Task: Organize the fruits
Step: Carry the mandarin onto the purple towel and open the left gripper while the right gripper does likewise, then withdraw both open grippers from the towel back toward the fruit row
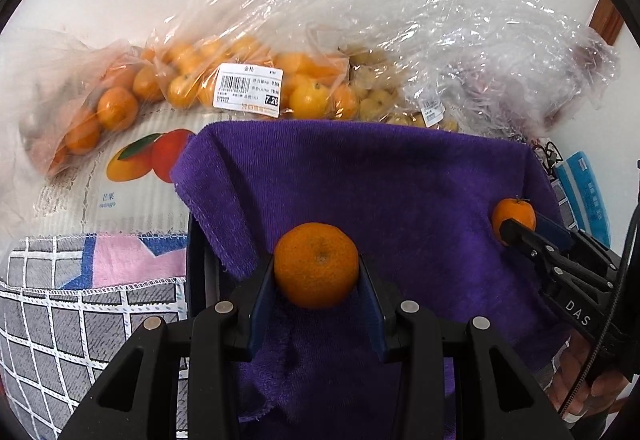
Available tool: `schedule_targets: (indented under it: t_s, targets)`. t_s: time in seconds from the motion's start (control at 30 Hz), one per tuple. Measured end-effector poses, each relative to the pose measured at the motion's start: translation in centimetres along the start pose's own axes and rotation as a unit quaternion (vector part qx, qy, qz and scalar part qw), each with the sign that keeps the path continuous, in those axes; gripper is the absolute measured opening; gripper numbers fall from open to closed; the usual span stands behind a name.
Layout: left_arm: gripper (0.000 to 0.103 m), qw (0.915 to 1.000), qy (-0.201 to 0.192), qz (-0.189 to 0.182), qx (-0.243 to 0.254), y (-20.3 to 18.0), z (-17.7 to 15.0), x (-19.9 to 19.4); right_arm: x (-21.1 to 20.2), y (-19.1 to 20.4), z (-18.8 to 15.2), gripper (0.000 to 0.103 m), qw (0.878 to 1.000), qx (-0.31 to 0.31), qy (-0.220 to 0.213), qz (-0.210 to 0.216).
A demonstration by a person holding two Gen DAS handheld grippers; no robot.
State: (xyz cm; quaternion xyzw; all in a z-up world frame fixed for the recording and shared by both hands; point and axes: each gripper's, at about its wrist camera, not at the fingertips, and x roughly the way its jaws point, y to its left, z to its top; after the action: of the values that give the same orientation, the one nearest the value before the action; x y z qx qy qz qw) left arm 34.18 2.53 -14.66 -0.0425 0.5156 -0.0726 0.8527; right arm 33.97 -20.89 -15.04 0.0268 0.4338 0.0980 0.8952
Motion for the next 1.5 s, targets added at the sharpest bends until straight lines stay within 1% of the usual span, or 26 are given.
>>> schedule_targets:
  t_s: [0.1,0.17,0.23,0.37,0.47,0.57,0.73,0.87,0.93,1.0,1.13,1.33,1.5]
  targets:
    - [0.039,1.0,0.005,0.004,0.001,-0.1,-0.1,0.1,-0.5,0.2,0.2,0.053,1.0,-0.004,-0.006,0.002]
    - [0.044,1.0,0.003,0.004,0.001,-0.1,-0.2,-0.1,-1.0,0.5,0.3,0.058,1.0,-0.008,-0.013,0.001]
    - [0.051,1.0,-0.007,0.004,0.001,-0.1,-0.2,-0.8,-1.7,0.7,0.4,0.063,1.0,-0.014,-0.021,-0.003]
    - [0.053,0.9997,-0.022,0.003,0.007,-0.4,-0.1,-2.3,-3.4,1.0,0.5,0.069,0.999,-0.012,-0.042,-0.017]
    - [0.053,0.9993,-0.034,0.007,0.011,-0.7,-0.2,-3.7,-4.8,1.0,0.4,0.069,0.998,-0.001,-0.059,-0.015]
    - [0.053,0.9985,-0.052,0.011,0.014,-1.1,-0.5,-5.4,-6.3,0.9,0.1,0.069,0.998,0.008,-0.065,-0.006]
    - [0.053,0.9966,-0.082,0.001,0.009,-1.1,-1.7,-9.1,-9.5,0.6,-0.7,0.069,0.995,0.029,-0.088,-0.025]
    - [0.052,0.9944,-0.105,0.005,0.007,-1.4,-2.8,-11.9,-11.7,0.3,-1.4,0.069,0.996,0.045,-0.071,-0.018]
    - [0.053,0.9936,-0.113,0.005,0.009,-1.5,-3.5,-13.4,-13.0,0.3,-2.0,0.069,0.996,0.05,-0.073,-0.021]
    - [0.053,0.9928,-0.119,0.002,0.012,-1.7,-4.3,-14.8,-14.4,0.4,-2.7,0.069,0.995,0.052,-0.082,-0.03]
    - [0.053,0.9907,-0.133,0.011,0.025,-2.4,-5.9,-16.8,-16.7,0.9,-4.1,0.069,0.994,0.041,-0.095,-0.043]
    - [0.052,0.989,-0.144,0.006,0.032,-3.3,-8.4,-19.0,-19.3,1.6,-5.9,0.069,0.993,0.031,-0.103,-0.042]
    - [0.053,0.9882,-0.148,0.007,0.037,-4.1,-10.4,-20.3,-20.6,2.3,-7.5,0.069,0.993,0.026,-0.111,-0.026]
